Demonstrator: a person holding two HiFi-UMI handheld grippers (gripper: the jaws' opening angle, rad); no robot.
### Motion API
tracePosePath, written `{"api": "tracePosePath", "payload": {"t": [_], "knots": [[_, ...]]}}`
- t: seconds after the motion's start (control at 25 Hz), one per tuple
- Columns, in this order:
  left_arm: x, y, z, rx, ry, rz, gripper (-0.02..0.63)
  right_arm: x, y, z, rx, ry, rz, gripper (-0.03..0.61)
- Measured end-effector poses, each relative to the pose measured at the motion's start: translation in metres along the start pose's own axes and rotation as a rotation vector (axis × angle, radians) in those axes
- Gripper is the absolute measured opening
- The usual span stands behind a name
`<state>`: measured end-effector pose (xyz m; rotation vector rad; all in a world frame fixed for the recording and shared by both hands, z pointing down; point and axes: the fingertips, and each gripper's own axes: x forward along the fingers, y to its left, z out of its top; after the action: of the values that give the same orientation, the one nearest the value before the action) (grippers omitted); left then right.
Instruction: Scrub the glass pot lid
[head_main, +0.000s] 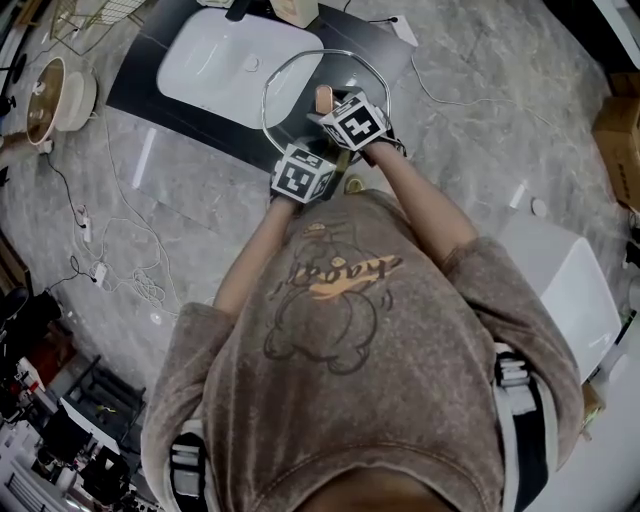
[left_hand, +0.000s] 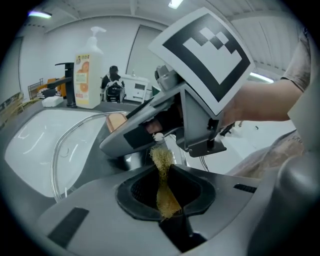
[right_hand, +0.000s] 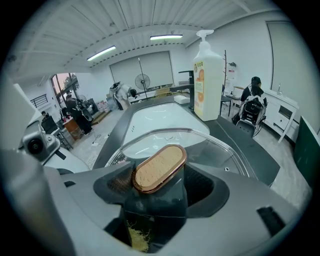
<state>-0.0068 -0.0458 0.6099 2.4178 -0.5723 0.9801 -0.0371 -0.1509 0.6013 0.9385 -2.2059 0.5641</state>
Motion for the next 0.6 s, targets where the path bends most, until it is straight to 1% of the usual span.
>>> {"api": "tracePosePath", "payload": {"t": [0.16,0.6], "knots": [[-0.001,0.005,-0.005,0.036,0.014,0.031,0.066,0.000,0.000,0.001,-0.002,-0.001,0.002,0.301],[-0.030,0.047,-0.024,0.005,0.009,0.141,0.067,0.002,-0.002,-0.002,-0.006,-0.008,0.006,0.301]]}}
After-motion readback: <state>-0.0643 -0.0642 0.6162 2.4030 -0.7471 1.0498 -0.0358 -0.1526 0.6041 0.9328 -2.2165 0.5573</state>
